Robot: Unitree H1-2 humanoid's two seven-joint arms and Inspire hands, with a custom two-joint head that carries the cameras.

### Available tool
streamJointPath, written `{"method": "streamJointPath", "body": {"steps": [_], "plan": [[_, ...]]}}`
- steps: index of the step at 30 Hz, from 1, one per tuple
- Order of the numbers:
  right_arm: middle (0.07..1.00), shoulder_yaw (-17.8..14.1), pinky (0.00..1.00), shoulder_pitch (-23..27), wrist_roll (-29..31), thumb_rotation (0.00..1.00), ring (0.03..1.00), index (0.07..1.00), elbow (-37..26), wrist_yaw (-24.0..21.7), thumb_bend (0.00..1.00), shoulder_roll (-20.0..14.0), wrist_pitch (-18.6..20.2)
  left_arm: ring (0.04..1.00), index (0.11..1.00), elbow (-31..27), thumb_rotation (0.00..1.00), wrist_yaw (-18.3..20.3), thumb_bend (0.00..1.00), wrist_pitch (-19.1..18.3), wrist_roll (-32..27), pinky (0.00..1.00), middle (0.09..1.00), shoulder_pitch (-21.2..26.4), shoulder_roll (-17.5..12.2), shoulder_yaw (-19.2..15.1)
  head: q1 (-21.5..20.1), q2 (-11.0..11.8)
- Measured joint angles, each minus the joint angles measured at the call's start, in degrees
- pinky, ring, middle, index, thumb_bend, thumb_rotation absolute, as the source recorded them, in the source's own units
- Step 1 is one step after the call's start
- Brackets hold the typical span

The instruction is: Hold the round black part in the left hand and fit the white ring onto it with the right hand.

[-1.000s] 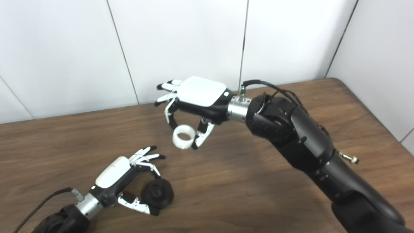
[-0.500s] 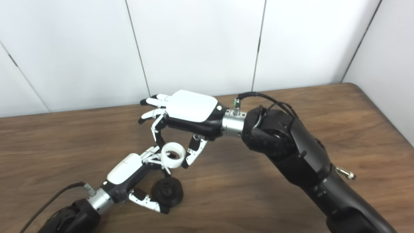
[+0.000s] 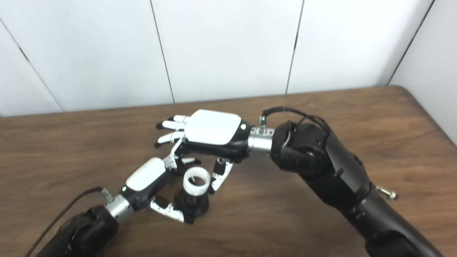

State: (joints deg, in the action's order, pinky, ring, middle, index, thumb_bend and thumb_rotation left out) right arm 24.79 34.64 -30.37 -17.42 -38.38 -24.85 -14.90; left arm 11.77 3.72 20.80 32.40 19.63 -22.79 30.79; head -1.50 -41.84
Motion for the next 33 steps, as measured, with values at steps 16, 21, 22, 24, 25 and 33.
{"method": "streamJointPath", "body": {"steps": [16, 21, 22, 24, 25, 33], "plan": [[0.924, 1.0, 1.00, 0.0, -0.1, 0.15, 1.000, 0.481, 1.9, -2.5, 0.52, 1.1, -1.1, 1.000, 0.482, -1.6, 0.06, 0.8, 0.52, -1.9, 0.5, 1.00, 0.888, -0.4, 0.6, 0.1, 1.4, -0.4], [0.931, 1.1, 1.00, 0.0, -0.3, 0.14, 1.000, 0.482, 3.6, -2.5, 0.52, 1.6, -1.1, 1.000, 0.482, -2.0, 0.06, 1.0, 0.52, -2.0, 1.0, 1.00, 0.871, -0.4, 0.7, 0.1, 1.9, -0.5], [0.932, 1.1, 1.00, 0.0, -0.3, 0.14, 1.000, 0.482, 3.7, -2.5, 0.52, 1.7, -1.1, 1.000, 0.482, -2.0, 0.06, 1.0, 0.52, -2.0, 1.1, 1.00, 0.868, -0.4, 0.7, 0.1, 2.0, -0.5], [0.932, 1.1, 1.00, 0.0, -0.5, 0.14, 1.000, 0.483, 3.9, -2.5, 0.52, 1.8, -1.2, 1.000, 0.482, -2.1, 0.06, 1.0, 0.52, -2.2, 1.3, 1.00, 0.866, -0.4, 0.8, 0.2, 2.0, -0.5], [0.931, 1.1, 1.00, 0.0, -0.5, 0.14, 1.000, 0.483, 4.1, -2.4, 0.52, 1.8, -1.3, 1.000, 0.482, -2.1, 0.06, 1.0, 0.52, -2.2, 1.5, 1.00, 0.869, -0.4, 0.8, 0.2, 2.1, -0.6], [0.929, 1.2, 1.00, 0.0, -1.7, 0.14, 1.000, 0.483, 6.7, -1.9, 0.53, 3.1, -2.5, 1.000, 0.482, -3.6, 0.06, 2.5, 0.52, -4.1, 1.7, 1.00, 0.917, -0.5, 0.9, 0.3, 3.1, -0.7]]}}
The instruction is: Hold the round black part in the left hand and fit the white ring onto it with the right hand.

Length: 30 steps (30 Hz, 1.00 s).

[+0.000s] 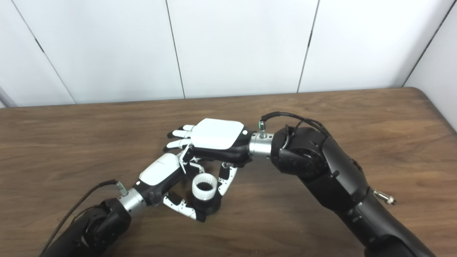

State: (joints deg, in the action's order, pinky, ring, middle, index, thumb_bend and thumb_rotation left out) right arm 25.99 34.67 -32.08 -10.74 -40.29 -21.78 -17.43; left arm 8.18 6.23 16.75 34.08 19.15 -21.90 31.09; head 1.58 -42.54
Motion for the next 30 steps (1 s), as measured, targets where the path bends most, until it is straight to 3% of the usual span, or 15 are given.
{"method": "streamJointPath", "body": {"steps": [20, 30], "plan": [[0.919, 0.0, 1.00, 0.0, -1.1, 0.14, 1.000, 0.483, 3.2, 1.8, 0.53, 0.7, -3.3, 1.000, 0.481, -0.8, 0.06, 0.3, 0.52, 0.1, 0.0, 1.00, 0.882, -0.6, 0.0, -0.3, 0.3, -0.6], [0.915, -0.2, 1.00, -1.3, -0.3, 0.14, 1.000, 0.482, 2.8, 1.8, 0.52, -0.9, -3.3, 1.000, 0.481, -0.8, 0.06, 0.4, 0.52, 0.1, 0.1, 1.00, 0.872, -0.7, 0.1, -0.7, 0.1, -1.1]]}}
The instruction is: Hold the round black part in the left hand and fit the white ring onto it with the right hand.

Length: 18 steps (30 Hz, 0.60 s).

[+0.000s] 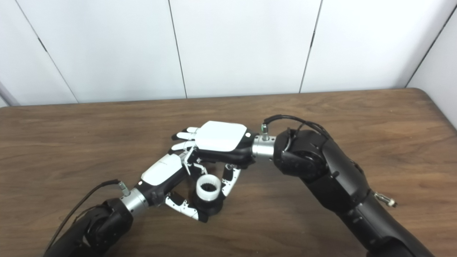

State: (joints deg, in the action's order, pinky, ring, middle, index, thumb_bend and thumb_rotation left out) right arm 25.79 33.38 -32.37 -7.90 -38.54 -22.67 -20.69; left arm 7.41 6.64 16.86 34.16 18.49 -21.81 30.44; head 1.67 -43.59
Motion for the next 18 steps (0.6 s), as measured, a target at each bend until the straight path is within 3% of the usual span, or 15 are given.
{"method": "streamJointPath", "body": {"steps": [18], "plan": [[0.912, -0.1, 1.00, -0.9, 0.4, 0.14, 1.000, 0.482, -0.8, -0.1, 0.53, -0.2, 0.0, 1.000, 0.480, 0.2, 0.06, 0.4, 0.52, 1.0, 0.0, 1.00, 0.862, -0.2, 0.2, -0.7, 0.9, -0.4]]}}
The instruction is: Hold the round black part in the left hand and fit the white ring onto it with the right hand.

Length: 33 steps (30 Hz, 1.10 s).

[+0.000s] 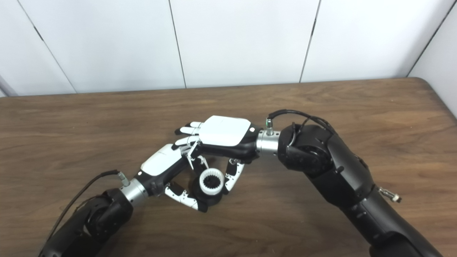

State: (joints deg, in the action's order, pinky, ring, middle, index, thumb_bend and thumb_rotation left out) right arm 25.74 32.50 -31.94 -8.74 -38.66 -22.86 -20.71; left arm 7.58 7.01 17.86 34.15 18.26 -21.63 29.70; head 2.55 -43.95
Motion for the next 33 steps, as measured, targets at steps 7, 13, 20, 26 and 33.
{"method": "streamJointPath", "body": {"steps": [7, 13, 20, 26, 33], "plan": [[0.916, 0.0, 1.00, 0.1, 0.0, 0.14, 1.000, 0.483, 1.1, 0.4, 0.53, 0.3, 0.0, 1.000, 0.481, -1.6, 0.06, 1.6, 0.52, -1.6, 0.3, 1.00, 0.876, -0.1, 0.0, -0.1, 0.6, 0.0], [0.922, 0.0, 1.00, 0.4, -0.5, 0.14, 1.000, 0.483, 2.4, 0.8, 0.52, 0.8, -0.2, 1.000, 0.481, -2.6, 0.06, 1.9, 0.52, -2.4, 1.4, 1.00, 0.876, -0.4, 0.0, -0.2, 0.8, 0.1], [0.922, 0.1, 1.00, 0.5, -0.5, 0.14, 1.000, 0.483, 3.4, 1.1, 0.52, 1.2, -0.4, 1.000, 0.481, -3.0, 0.06, 2.0, 0.52, -2.9, 1.7, 1.00, 0.874, -0.7, 0.2, -0.2, 1.1, -0.2], [0.919, 0.2, 1.00, 0.5, -0.5, 0.14, 1.000, 0.483, 3.8, 1.1, 0.52, 1.6, -0.4, 1.000, 0.481, -3.3, 0.06, 2.2, 0.52, -3.2, 1.7, 1.00, 0.875, -0.8, 0.3, -0.3, 1.2, -0.4], [0.911, 0.4, 1.00, 0.5, -0.5, 0.14, 1.000, 0.483, 4.3, 1.5, 0.53, 1.7, -0.6, 1.000, 0.482, -3.7, 0.06, 2.6, 0.52, -3.8, 1.7, 1.00, 0.859, -0.8, 0.3, -0.2, 1.3, -0.4]]}}
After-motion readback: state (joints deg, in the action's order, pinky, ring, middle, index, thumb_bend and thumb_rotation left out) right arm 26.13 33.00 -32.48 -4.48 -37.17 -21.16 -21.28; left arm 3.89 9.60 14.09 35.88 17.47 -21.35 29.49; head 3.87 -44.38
